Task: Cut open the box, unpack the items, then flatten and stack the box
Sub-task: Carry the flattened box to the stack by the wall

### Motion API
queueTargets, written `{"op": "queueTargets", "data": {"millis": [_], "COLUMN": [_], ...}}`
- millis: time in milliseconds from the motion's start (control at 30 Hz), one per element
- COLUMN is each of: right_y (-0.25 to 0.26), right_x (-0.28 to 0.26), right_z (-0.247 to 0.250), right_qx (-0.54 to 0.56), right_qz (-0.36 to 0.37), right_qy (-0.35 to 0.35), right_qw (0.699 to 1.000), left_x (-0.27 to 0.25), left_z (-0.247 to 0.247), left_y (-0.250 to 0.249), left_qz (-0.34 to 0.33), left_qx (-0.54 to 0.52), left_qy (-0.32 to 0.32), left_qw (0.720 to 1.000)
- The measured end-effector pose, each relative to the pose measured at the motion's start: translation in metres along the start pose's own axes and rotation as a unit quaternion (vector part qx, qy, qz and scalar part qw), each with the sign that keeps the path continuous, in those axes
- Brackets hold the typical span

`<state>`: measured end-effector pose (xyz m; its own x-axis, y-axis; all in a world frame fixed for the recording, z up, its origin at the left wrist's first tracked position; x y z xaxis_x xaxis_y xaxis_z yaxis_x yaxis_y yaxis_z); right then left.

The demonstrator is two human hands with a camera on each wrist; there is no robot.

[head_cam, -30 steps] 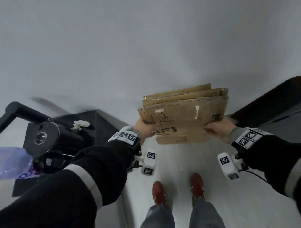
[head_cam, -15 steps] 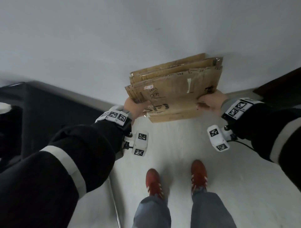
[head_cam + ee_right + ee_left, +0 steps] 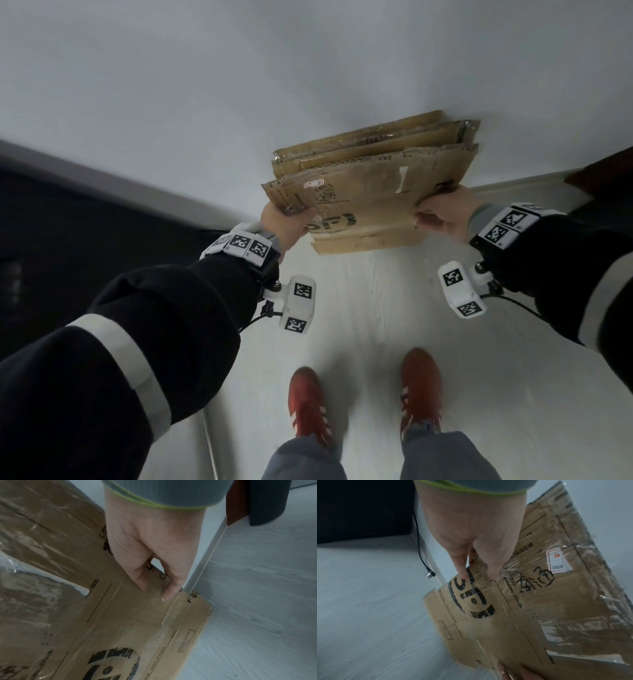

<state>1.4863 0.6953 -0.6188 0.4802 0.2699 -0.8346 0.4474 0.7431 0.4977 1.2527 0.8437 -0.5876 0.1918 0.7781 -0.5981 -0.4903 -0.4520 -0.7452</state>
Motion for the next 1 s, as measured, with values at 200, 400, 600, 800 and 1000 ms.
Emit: {"op": "queueTargets", "data": {"millis": [200,400,600,800,1000], "right_y": [-0.015,-0.012,-0.006,-0.011,-0.02], "right_x": [0.032,0.047,0.044,0.042,0.038], "right_z": [-0.003,-0.006,-0.01,-0.01,-0.001], "right_qx": [0.023,0.053,0.056,0.055,0.065], "right_qz": [-0.028,0.002,0.021,0.022,0.0], "right_qy": [0.021,0.019,0.017,-0.008,-0.042], "right_qw": [0.999,0.998,0.998,0.998,0.997], "left_x": [0.02,0.032,0.031,0.026,0.021], "left_z": [-0.017,-0.022,-0.021,-0.018,-0.022], "left_y": [0.023,0.026,0.024,0.021,0.018], "left_qz": [0.011,0.026,0.05,0.083,0.052], "left_qx": [-0.007,-0.022,-0.006,-0.047,0.0], "left_qy": [0.001,-0.005,-0.03,0.012,0.039], "left_qw": [1.0,0.999,0.998,0.995,0.998]}}
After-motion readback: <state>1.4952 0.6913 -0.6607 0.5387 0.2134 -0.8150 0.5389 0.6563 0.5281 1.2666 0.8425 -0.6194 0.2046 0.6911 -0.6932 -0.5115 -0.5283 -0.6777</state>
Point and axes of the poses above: each hand's wrist, its own x-axis towards the middle knuckle, its own z-axis out of the back of the hand, y = z × x, the point moved 1 cm from there along x, towards the middle knuckle, and after that the axes turned 5 degrees about -x, right-handed, at the moved point
